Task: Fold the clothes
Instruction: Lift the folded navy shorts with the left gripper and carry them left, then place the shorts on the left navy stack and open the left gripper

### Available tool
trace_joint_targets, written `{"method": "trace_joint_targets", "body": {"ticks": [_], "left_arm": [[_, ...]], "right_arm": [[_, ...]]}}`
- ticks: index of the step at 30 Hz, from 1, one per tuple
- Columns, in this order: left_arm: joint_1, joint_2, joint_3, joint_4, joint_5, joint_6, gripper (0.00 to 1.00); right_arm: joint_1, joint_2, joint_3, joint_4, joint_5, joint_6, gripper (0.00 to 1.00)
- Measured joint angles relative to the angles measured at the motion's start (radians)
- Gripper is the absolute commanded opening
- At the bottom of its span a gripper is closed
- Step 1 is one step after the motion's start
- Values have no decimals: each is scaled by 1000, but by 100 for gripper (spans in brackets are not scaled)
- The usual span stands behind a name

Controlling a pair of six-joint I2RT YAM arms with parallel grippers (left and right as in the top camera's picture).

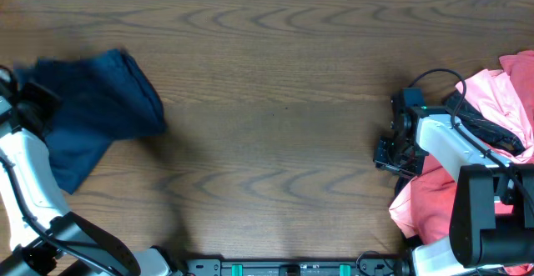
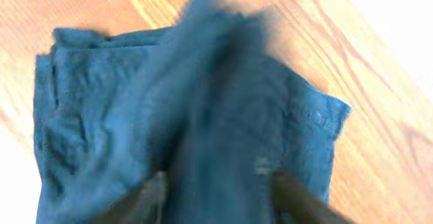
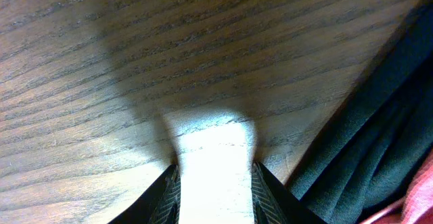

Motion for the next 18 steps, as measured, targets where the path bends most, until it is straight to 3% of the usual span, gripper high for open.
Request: {"method": "trace_joint_targets", "body": {"ticks": [2, 4, 9, 14, 18], "left_arm": [[3, 0, 0, -1, 0, -15, 88], [2, 0, 0, -2, 1, -23, 95], [1, 0, -1, -16, 8, -59, 98], [-53, 0, -1, -18, 39, -63, 98], [-183, 1, -1, -21, 55, -23, 98]], "right_arm": [[0, 0, 0, -2, 0, 0, 33], [0, 0, 0, -6, 0, 0, 34], [0, 0, 0, -8, 0, 0, 34], [0, 0, 0, 16, -35, -6, 42], [0, -5, 0, 86, -128, -42, 55]]}}
